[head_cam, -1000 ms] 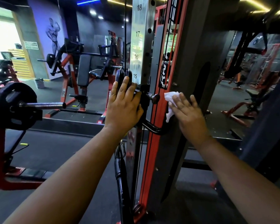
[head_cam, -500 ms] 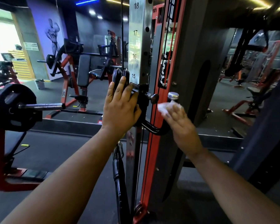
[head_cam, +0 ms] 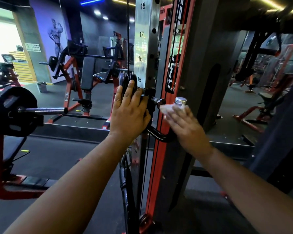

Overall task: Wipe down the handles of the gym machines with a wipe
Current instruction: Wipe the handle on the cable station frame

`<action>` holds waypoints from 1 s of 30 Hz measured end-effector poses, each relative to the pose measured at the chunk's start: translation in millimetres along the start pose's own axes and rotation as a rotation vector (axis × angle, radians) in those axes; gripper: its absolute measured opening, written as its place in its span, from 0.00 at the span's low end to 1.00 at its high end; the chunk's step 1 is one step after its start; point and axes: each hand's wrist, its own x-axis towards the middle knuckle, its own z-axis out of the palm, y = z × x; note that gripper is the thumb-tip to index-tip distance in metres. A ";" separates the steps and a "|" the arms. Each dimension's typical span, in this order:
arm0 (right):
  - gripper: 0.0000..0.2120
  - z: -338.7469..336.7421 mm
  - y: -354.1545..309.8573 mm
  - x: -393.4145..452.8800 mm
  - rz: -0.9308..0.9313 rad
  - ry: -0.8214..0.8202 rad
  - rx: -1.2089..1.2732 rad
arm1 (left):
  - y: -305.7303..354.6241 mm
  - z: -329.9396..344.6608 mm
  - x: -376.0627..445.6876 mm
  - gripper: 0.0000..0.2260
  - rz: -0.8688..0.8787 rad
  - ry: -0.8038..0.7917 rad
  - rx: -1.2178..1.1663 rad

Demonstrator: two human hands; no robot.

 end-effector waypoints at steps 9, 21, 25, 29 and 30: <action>0.30 61.3 -21.4 -76.5 -0.169 -0.214 -0.071 | -1.4 -2.3 -0.7 0.19 0.002 -0.011 -0.001; 0.28 38.4 -15.5 -37.9 0.303 0.173 0.388 | -0.3 -1.6 -0.7 0.17 -0.011 0.007 -0.006; 0.29 54.4 -49.5 -94.1 0.355 0.058 0.534 | 2.0 -1.3 -0.3 0.17 -0.017 0.010 0.000; 0.24 40.7 -47.8 -97.8 0.558 0.147 0.732 | 5.7 -0.6 0.8 0.17 -0.017 0.016 0.004; 0.23 33.9 -41.8 -82.9 0.718 0.249 0.749 | 6.3 -0.3 1.0 0.17 -0.019 0.016 0.005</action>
